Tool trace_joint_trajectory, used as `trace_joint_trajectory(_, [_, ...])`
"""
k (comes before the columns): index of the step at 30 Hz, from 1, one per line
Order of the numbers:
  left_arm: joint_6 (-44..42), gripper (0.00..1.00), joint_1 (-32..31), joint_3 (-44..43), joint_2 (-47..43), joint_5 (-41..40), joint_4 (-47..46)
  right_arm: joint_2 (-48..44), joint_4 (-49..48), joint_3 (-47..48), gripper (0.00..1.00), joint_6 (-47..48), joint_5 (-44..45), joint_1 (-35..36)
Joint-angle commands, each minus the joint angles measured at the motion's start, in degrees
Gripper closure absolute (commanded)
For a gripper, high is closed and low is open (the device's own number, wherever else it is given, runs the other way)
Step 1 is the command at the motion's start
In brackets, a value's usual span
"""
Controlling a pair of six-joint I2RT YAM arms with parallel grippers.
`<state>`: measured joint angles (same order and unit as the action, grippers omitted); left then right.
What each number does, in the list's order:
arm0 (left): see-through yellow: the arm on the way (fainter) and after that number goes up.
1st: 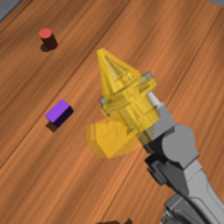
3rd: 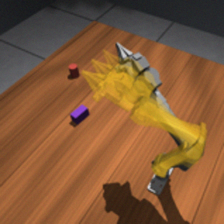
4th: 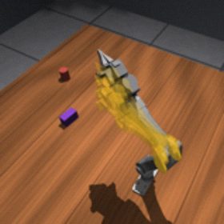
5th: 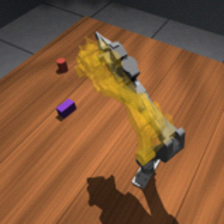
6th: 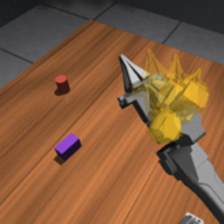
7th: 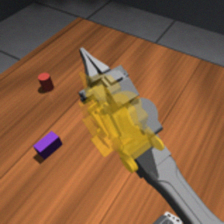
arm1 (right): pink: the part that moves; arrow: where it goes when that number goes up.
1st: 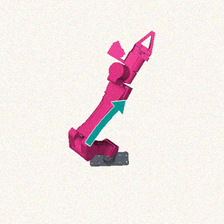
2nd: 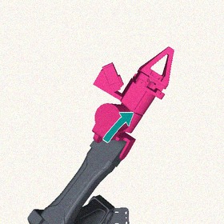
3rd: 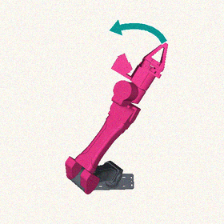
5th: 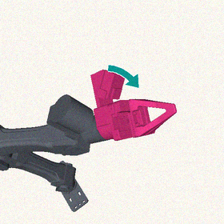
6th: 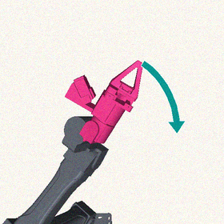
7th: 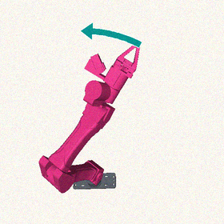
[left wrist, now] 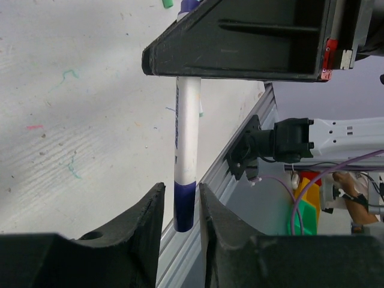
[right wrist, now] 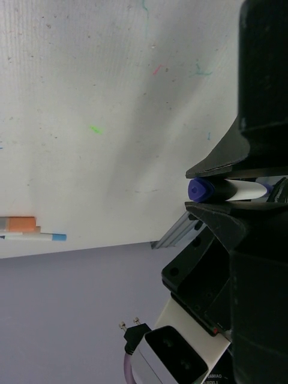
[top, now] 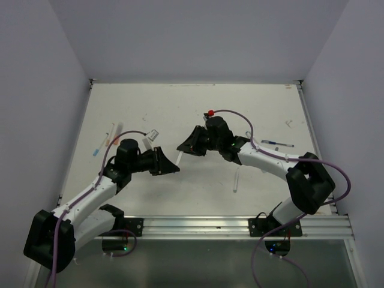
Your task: Open the pen caps
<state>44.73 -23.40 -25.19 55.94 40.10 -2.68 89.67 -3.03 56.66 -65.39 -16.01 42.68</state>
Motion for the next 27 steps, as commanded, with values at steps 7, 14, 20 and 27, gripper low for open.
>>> trace_joint_trajectory(7, [-2.19, 0.93, -0.42, 1.11, -0.66, 1.22, -1.63, 1.47, -1.28, 3.19, 1.0, 0.78, -0.07, -0.4])
trace_joint_trajectory(14, [-4.04, 1.0, -1.12, 1.81, -1.18, -1.51, 0.13, 3.31, 0.12, 5.82, 1.0, 3.5, 1.34, -3.47])
trace_joint_trajectory(20, [-1.58, 1.0, -5.25, 5.49, -6.37, -7.05, -0.13, 12.62, 5.22, 18.29, 1.0, 5.0, -1.83, -11.55])
trace_joint_trajectory(27, [-1.13, 1.0, -8.51, 6.83, -9.71, -9.86, 1.87, 19.67, 14.62, 31.4, 1.0, 10.27, -4.11, -16.39])
